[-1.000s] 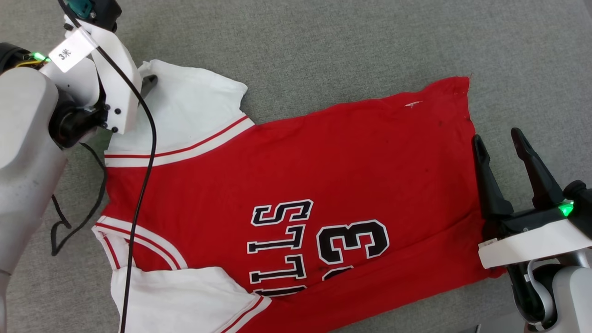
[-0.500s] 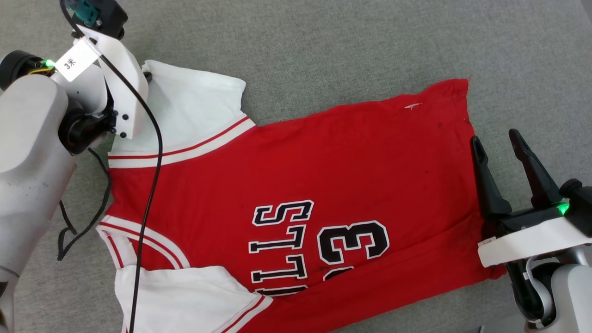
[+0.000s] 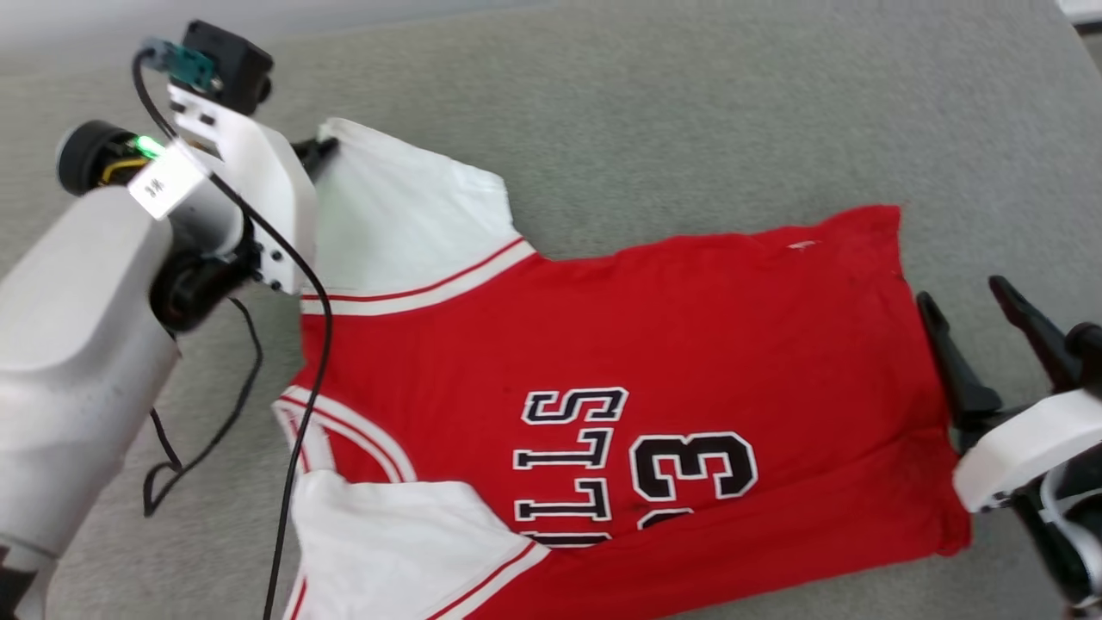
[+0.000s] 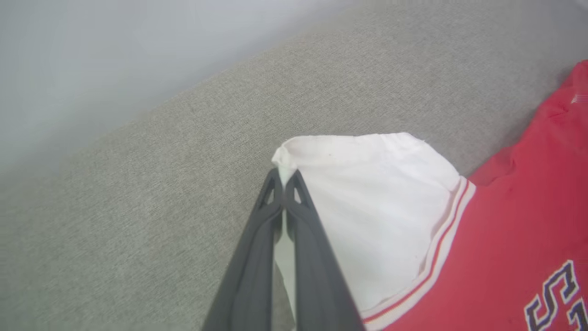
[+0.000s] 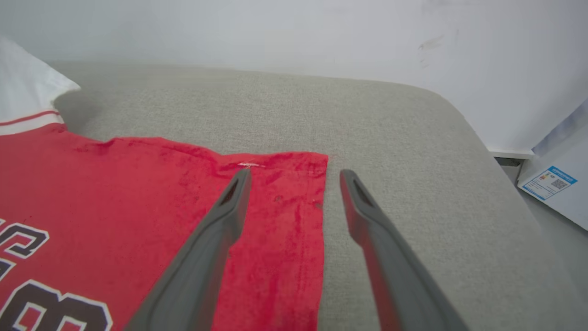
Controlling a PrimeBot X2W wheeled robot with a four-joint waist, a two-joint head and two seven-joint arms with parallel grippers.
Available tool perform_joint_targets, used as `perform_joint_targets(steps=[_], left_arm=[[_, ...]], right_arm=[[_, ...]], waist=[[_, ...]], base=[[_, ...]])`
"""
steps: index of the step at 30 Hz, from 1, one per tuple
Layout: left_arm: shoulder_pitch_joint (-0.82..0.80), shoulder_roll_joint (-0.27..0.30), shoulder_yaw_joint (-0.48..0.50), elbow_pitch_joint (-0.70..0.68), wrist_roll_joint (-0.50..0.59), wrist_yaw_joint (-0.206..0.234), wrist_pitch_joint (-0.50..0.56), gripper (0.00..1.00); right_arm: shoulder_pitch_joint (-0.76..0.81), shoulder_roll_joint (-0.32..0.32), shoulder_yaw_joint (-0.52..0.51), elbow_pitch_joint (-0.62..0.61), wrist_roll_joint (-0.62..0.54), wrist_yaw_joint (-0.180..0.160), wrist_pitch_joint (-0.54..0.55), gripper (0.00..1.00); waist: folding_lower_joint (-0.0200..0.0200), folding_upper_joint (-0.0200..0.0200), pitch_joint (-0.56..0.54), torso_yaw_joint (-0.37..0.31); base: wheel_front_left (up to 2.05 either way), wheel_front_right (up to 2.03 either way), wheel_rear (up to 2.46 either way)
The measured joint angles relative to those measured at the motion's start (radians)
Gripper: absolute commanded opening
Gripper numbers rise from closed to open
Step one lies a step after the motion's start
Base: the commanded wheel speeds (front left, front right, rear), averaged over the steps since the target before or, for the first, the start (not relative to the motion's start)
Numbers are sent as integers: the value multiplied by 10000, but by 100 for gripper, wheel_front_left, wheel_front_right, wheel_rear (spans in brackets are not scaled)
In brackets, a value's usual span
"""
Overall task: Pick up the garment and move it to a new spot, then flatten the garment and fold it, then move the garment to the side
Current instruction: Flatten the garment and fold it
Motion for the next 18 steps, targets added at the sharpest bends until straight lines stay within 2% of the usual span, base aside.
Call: perform_joint_targets(steps=[6,7,8,11,15,18], left_arm=[[714,539,-17,-2084,27,546,15,0],[714,539,-17,-2084,27,546,15,0],[1009,780,15,-2895,29,848,46,0],[1432,1093,92,-4165,17,1271,44,0],[1930,1384,94,-5547,86,1739,36,0],[2105,1611,86,-6736,215,2159,134,0]], right_arm=[[-576,-1248,-13,40,424,0,2744,100],[-576,-1248,-13,40,424,0,2744,100],[-981,-1578,-10,190,706,0,3634,100],[-1646,-1839,-94,596,1237,0,4823,100],[-2462,-2520,15,1417,1561,0,5823,100],[-3187,-2763,414,2199,1758,0,6529,100]], waist=[[-1,0,-226,688],[-1,0,-226,688],[-1,0,-211,886],[-1,0,-70,1112],[-1,0,202,1394],[0,0,552,1732]], base=[[0,0,0],[0,0,0],[0,0,0],[0,0,0],[0,0,0],[0,0,0]])
